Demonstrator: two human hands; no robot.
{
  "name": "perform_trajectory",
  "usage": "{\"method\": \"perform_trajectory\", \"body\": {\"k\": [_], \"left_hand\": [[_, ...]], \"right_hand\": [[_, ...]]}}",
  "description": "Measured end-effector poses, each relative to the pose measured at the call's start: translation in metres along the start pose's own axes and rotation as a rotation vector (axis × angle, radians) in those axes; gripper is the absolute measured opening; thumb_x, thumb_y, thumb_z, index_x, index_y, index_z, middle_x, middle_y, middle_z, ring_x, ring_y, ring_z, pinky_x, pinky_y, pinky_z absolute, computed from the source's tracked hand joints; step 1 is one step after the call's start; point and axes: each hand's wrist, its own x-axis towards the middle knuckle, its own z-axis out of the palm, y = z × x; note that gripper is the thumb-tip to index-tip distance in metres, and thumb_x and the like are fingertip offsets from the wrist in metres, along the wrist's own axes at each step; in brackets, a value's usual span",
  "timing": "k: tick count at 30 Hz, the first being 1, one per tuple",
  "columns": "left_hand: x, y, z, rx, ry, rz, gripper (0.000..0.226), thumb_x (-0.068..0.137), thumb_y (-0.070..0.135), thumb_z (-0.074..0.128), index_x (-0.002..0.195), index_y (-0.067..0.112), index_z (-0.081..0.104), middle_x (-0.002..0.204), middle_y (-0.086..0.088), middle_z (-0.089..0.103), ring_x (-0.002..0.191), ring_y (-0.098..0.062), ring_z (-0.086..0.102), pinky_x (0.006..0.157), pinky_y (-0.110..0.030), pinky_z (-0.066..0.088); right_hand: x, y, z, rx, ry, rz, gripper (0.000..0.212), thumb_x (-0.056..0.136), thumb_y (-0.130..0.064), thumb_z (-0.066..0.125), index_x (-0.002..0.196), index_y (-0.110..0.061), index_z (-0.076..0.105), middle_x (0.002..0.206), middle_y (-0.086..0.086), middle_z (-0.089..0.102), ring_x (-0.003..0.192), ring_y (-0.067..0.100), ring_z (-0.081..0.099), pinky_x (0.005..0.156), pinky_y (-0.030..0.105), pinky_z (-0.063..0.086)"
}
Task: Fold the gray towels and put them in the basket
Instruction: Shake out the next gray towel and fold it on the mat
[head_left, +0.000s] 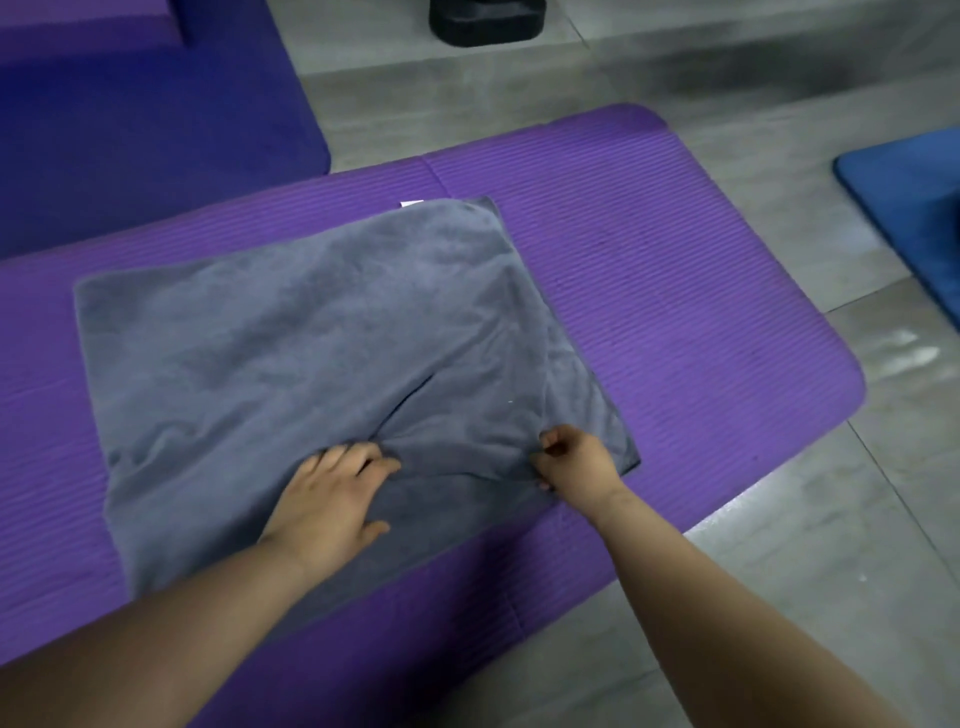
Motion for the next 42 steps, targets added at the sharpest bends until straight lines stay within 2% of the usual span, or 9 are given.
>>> {"method": "perform_trajectory", "body": {"k": [6,12,16,23,27,29,32,36,42], "left_hand": [[-0.014,0.000,-0.001,0.021,-0.005,0.052,0.100,0.013,0.035,0.090,0.101,0.022,0.046,0.086,-0.001,0.069,0.079,-0.017,0.066,0.077,-0.026,0.031],[-0.043,-0.002,0.013,0.043,-0.075,0.178,0.098,0.007,0.037,0.086,0.094,0.021,0.044,0.091,0.002,0.056,0.083,-0.012,0.040,0.075,-0.027,0.031],[-0.058,-0.009,0.006,0.065,-0.141,0.145,0.088,0.011,0.043,0.087,0.083,0.020,0.040,0.070,0.001,0.062,0.073,-0.014,0.040,0.065,-0.027,0.028],[-0.080,-0.022,-0.003,0.176,-0.243,0.118,0.053,0.004,0.036,0.087,0.040,0.013,0.055,0.037,0.000,0.050,0.032,-0.010,0.051,0.052,-0.020,0.030],[-0.080,-0.023,-0.005,0.170,-0.264,0.101,0.050,0.000,0.024,0.084,0.034,0.010,0.050,0.032,-0.002,0.048,0.027,-0.011,0.048,0.033,-0.008,0.032],[-0.074,-0.020,-0.015,0.139,-0.297,0.098,0.042,0.014,0.026,0.085,0.042,0.011,0.058,0.042,-0.001,0.057,0.035,-0.010,0.056,0.034,-0.013,0.036],[-0.076,-0.021,-0.021,0.011,-0.467,-0.021,0.022,0.078,0.022,0.054,0.097,0.019,0.065,0.106,0.004,0.066,0.099,-0.012,0.061,0.075,-0.019,0.043],[-0.099,-0.019,-0.019,-0.112,-0.746,0.013,0.029,0.080,0.026,0.046,0.103,0.019,0.063,0.111,0.001,0.065,0.103,-0.015,0.059,0.066,-0.016,0.028],[-0.061,-0.044,-0.023,-0.202,-0.123,-0.040,0.035,0.073,0.047,0.038,0.068,0.030,0.068,0.067,0.015,0.065,0.059,-0.003,0.065,0.051,-0.010,0.046]], "right_hand": [[0.004,0.014,-0.055,0.059,0.299,0.033,0.025,0.085,0.003,0.053,0.067,-0.015,0.053,0.064,0.000,0.051,0.054,0.008,0.048,0.052,0.012,0.038],[0.005,0.030,-0.062,-0.049,0.338,0.101,0.010,0.086,-0.003,0.054,0.079,-0.009,0.057,0.087,0.012,0.057,0.085,0.020,0.052,0.074,0.025,0.035],[0.006,0.027,-0.056,-0.227,0.326,0.158,0.025,0.086,-0.005,0.053,0.107,0.009,0.059,0.111,0.026,0.062,0.109,0.034,0.057,0.084,0.033,0.041],[0.000,0.036,-0.050,-0.345,0.322,0.179,0.032,0.091,-0.013,0.050,0.112,0.011,0.057,0.117,0.028,0.058,0.124,0.036,0.036,0.090,0.027,0.023],[0.000,0.027,-0.047,-0.343,0.325,0.186,0.032,0.089,-0.006,0.049,0.116,0.011,0.050,0.119,0.030,0.057,0.116,0.040,0.049,0.091,0.034,0.036],[-0.001,0.022,-0.048,-0.303,0.351,0.189,0.034,0.088,-0.005,0.049,0.120,0.006,0.046,0.120,0.028,0.057,0.114,0.039,0.051,0.092,0.036,0.039],[-0.006,0.017,-0.052,-0.340,0.335,0.174,0.029,0.085,-0.005,0.053,0.111,0.008,0.055,0.114,0.028,0.060,0.111,0.038,0.054,0.089,0.036,0.040],[-0.027,0.018,-0.058,-0.567,0.079,0.229,0.016,0.086,-0.011,0.054,0.078,0.002,0.058,0.092,0.024,0.057,0.104,0.036,0.057,0.070,0.028,0.033],[-0.003,-0.005,-0.044,-0.418,0.284,-0.004,0.021,0.082,-0.012,0.060,0.100,-0.001,0.063,0.106,0.026,0.060,0.106,0.037,0.055,0.089,0.036,0.041]]}}
